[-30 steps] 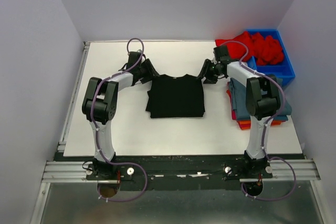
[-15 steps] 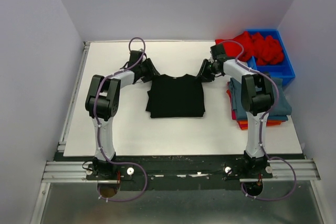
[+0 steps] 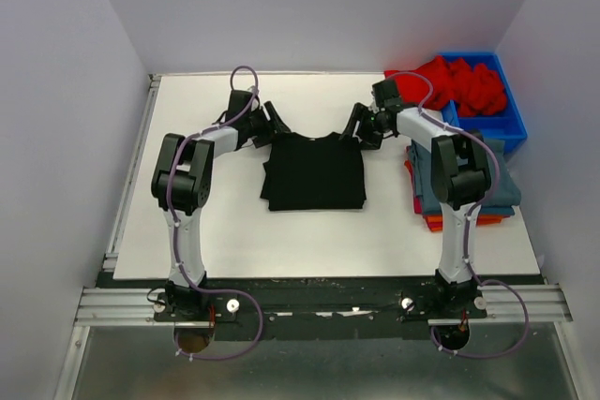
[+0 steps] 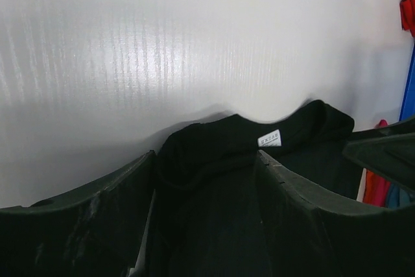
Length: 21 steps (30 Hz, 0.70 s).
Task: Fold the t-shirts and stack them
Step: Fold the long partially folded tshirt into a neat square, then put the neatly folded tshirt into the corner of the board with both arms
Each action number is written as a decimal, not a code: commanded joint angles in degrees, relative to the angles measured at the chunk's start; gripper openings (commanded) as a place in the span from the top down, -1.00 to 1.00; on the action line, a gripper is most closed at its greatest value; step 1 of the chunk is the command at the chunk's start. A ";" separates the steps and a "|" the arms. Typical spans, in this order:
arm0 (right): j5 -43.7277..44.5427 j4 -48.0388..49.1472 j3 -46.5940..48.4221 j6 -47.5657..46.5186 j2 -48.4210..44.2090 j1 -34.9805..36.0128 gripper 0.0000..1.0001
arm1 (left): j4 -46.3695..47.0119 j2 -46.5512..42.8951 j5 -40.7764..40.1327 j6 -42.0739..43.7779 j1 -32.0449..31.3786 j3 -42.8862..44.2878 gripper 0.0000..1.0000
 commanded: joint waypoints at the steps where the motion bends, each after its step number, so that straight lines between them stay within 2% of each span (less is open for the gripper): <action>1: 1.89 -0.56 -3.34 -0.54 -1.68 0.09 -0.45 | -3.34 -1.85 0.19 2.14 1.64 -5.01 -0.53; 7: 2.07 0.58 -6.59 -0.89 -3.35 0.09 -0.41 | -2.90 -4.75 -0.61 3.37 1.64 -9.59 -0.53; 13: 1.55 -0.91 -4.67 -0.98 -1.60 0.09 -0.22 | -3.59 -2.30 0.01 3.55 1.11 -6.44 -0.47; 15: 1.37 -1.44 -4.13 -0.98 -0.72 0.09 -0.18 | -6.13 -0.72 -1.04 3.99 0.50 -4.07 -0.28; 17: 1.02 -1.35 -4.31 -0.80 -0.54 0.18 -0.15 | -8.60 1.04 -1.75 4.34 0.14 -1.95 -0.17; 21: 0.84 -1.09 -3.96 -0.54 -0.28 0.53 -0.06 | -7.82 2.63 -2.01 3.82 -0.65 -1.59 -0.11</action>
